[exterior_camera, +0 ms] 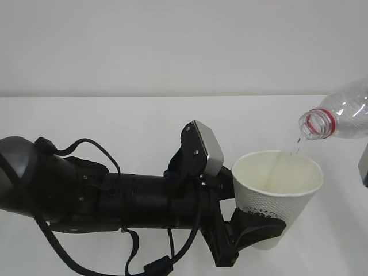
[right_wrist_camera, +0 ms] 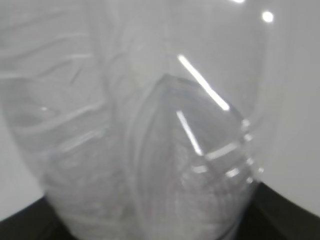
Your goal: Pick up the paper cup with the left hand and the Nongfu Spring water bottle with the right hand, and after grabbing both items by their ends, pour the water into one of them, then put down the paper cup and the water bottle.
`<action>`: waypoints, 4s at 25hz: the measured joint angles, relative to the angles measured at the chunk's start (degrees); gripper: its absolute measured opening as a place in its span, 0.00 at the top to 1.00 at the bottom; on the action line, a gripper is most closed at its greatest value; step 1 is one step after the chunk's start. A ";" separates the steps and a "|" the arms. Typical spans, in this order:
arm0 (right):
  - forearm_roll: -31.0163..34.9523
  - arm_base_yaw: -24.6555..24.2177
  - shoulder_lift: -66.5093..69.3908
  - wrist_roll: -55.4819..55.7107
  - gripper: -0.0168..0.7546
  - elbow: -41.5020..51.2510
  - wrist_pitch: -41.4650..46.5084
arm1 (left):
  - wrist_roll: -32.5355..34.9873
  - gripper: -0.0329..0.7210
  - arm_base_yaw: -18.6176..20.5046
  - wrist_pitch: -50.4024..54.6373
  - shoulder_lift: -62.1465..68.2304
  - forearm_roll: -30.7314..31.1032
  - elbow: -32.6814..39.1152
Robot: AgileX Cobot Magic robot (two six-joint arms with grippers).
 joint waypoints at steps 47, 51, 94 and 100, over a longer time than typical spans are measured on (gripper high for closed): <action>0.00 0.00 0.00 -0.21 0.34 0.00 -0.90 | 0.00 0.27 0.00 0.03 0.00 0.00 0.00; 0.00 0.00 0.00 -0.21 0.34 0.00 -0.90 | 0.00 0.27 0.00 0.03 0.00 0.00 0.00; 0.00 0.00 0.00 -0.74 0.34 0.00 -1.03 | 0.00 0.27 0.00 0.03 0.00 0.00 0.00; 0.00 0.00 0.00 -0.87 0.34 0.00 -1.07 | 0.00 0.27 0.00 0.03 0.00 0.00 0.00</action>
